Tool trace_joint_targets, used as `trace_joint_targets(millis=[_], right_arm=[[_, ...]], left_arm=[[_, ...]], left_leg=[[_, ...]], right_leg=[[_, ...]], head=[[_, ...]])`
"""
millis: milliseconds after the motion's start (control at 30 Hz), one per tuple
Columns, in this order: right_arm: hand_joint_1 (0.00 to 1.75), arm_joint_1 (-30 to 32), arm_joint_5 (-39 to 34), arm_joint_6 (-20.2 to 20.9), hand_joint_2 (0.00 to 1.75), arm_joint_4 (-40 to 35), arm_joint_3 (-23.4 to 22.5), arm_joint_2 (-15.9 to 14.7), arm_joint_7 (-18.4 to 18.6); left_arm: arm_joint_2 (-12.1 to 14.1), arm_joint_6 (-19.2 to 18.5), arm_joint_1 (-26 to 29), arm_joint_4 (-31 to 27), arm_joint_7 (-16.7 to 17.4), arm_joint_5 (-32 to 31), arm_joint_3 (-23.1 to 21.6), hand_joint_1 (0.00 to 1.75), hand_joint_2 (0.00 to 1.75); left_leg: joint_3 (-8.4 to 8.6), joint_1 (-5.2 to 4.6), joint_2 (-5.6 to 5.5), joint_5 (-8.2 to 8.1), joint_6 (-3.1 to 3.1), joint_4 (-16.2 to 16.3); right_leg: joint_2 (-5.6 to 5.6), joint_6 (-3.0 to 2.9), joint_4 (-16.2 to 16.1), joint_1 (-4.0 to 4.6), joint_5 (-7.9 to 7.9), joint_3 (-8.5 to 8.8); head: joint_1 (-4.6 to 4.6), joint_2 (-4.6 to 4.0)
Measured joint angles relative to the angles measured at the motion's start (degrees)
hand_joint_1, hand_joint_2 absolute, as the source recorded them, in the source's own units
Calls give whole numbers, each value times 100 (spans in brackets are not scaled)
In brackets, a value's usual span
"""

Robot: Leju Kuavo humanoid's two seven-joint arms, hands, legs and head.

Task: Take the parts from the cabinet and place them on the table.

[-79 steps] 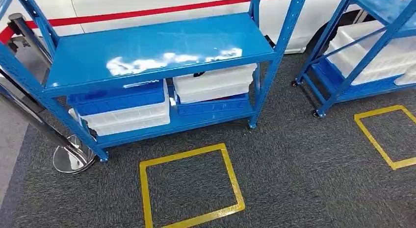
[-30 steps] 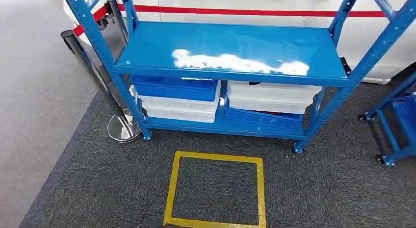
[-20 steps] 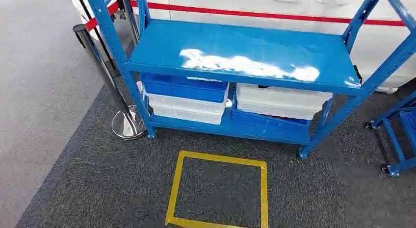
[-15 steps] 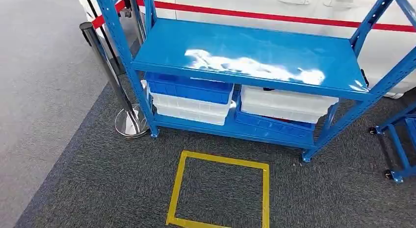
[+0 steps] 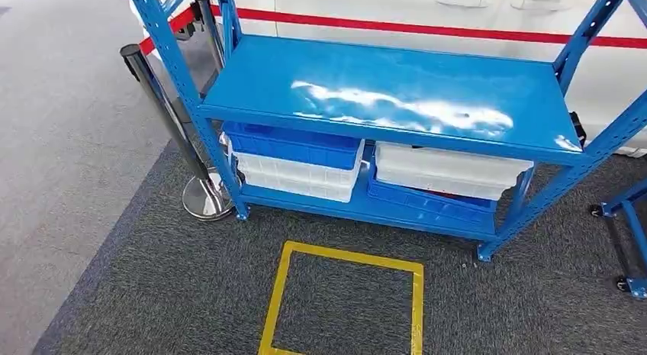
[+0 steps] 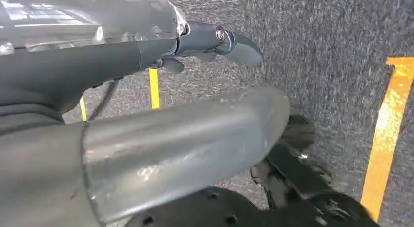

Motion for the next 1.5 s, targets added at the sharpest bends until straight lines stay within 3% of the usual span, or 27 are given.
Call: trace_joint_targets(millis=[33,100,133,167,267,300,333,367,433,467,500,533,600,633,667,767,833,933,1000,1067,1133,1167,1267,1333,1367,1467,1500], right_arm=[[0,-4,-39,-4,0,0,-20,2,0],[0,-17,-87,-2,0,0,-77,7,0],[0,-16,-98,-4,0,2,-98,20,9],[0,-53,-105,-11,0,2,-109,22,20],[0,-40,-114,-28,0,2,-164,22,46],[0,-40,-114,-37,0,0,-175,17,61],[0,-41,-129,-41,0,0,-199,15,74],[0,-46,-129,-41,0,2,-220,20,92],[0,-58,-127,-66,0,2,-243,22,105],[0,-51,-124,-101,0,2,-245,22,105],[0,-43,-111,-129,0,2,-249,22,107],[0,-30,-94,-138,0,2,-249,22,109],[0,-26,-65,-140,0,0,-249,17,109],[0,-32,-61,-142,0,0,-249,15,109],[0,-45,-57,-142,0,0,-249,13,109],[0,-53,-24,-144,0,0,-249,15,107],[0,-55,-6,-140,0,0,-249,22,98],[0,-53,18,-127,0,0,-249,22,85],[0,-49,35,-120,0,0,-249,22,83],[0,-45,48,-118,0,0,-249,22,79],[0,-46,77,-111,0,0,-249,22,76],[0,-48,79,-109,0,0,-249,24,76],[0,-52,92,-109,0,0,-249,24,70],[0,-55,94,-107,0,0,-249,24,70],[0,-56,96,-98,0,0,-249,24,70],[0,-51,96,-92,0,2,-249,24,70],[0,-47,96,-94,0,2,-249,24,70]], left_arm=[[0,0,2,0,7,0,0,0,0],[2,0,2,0,9,0,0,0,0],[7,0,18,0,9,0,4,0,0],[7,0,18,0,11,0,4,0,0],[7,7,15,0,28,-4,7,0,0],[0,7,6,0,31,-4,7,0,0],[-7,7,-1,0,33,-4,5,0,0],[-4,7,-1,0,33,-4,7,0,0],[-4,7,12,0,39,-9,7,0,0],[-4,9,12,0,44,-9,7,0,0],[-2,9,7,0,50,-11,7,0,0],[-2,9,2,0,55,-24,7,0,0],[-4,9,-9,0,59,-31,7,0,0],[-4,9,-8,0,59,-31,7,0,0],[-7,9,-7,0,59,-31,7,0,0],[-7,9,-11,0,63,-33,7,0,0],[-2,9,-13,0,76,-33,7,0,0],[-4,-4,-2,0,87,-37,7,0,0],[-4,-4,17,0,90,-42,9,0,0],[-2,-4,26,0,90,-44,9,0,0],[0,-4,24,0,90,-46,9,0,0],[2,-4,20,0,90,-50,9,0,0],[2,-4,27,0,90,-48,9,0,0],[-7,-9,32,0,92,-48,9,0,0],[-7,-11,29,0,92,-48,9,0,0],[-4,-13,25,0,92,-48,9,0,0],[-4,-13,29,0,92,-48,9,0,0]], left_leg=[[80,7,0,266,1,-290],[486,12,-51,861,29,-1257],[612,24,-245,955,60,-1624],[651,16,-299,911,75,-1711],[647,-20,-162,923,152,-1692],[679,30,-105,961,206,-1774],[710,34,-55,976,236,-1807],[710,33,-11,972,289,-1815],[703,8,69,957,311,-1814],[702,0,108,950,316,-1812],[706,-2,122,946,316,-1807],[713,-3,129,939,309,-1804],[742,-3,135,919,282,-1790],[754,-4,135,908,263,-1787],[747,-49,133,885,226,-1762],[767,-29,130,892,127,-1797],[750,-24,107,816,57,-1692],[169,1,98,194,7,-498],[-155,1,98,99,-11,73],[33,5,98,521,-2,-411],[528,3,92,1062,59,-1472],[617,-31,88,921,94,-1647],[619,-33,82,903,199,-1741],[769,-6,75,902,284,-1804],[808,-7,79,884,316,-1811],[866,-23,92,812,357,-1810],[904,-23,89,776,351,-1809]], right_leg=[[25,14,7,-2,-24,35],[88,47,18,-6,-67,104],[121,67,27,-13,-86,93],[165,101,80,28,-103,69],[294,215,22,-8,-55,39],[318,249,36,-3,-79,47],[195,266,148,-7,-156,20],[98,279,434,-3,-343,-131],[28,317,1326,-21,-764,-594],[16,332,1700,-25,-873,-796],[3,336,1780,-27,-820,-848],[-8,333,1591,-27,-642,-765],[-17,290,618,-24,-110,-262],[-42,246,152,-15,33,-18],[-59,220,40,34,-58,15],[-41,155,46,48,-48,-4],[-55,80,-31,-17,-6,48],[-50,-16,-34,-4,-46,60],[-32,-15,-22,1,-80,82],[-7,10,-12,-1,-128,150],[1,54,-3,-2,-198,238],[-3,93,5,34,-232,252],[7,214,55,31,-193,274],[-10,275,143,7,-241,275],[-13,281,357,4,-356,174],[-12,365,1566,-12,-838,-622],[-13,378,1763,-12,-870,-810]], head=[[2,0],[0,0],[4,0],[9,0],[0,0],[2,0],[17,0],[48,0],[55,0],[52,0],[54,0],[55,0],[59,0],[61,0],[59,0],[52,0],[54,0],[-9,0],[-11,0],[-13,0],[-22,0],[-13,0],[-15,0],[-6,0],[24,0],[57,0],[61,0]])
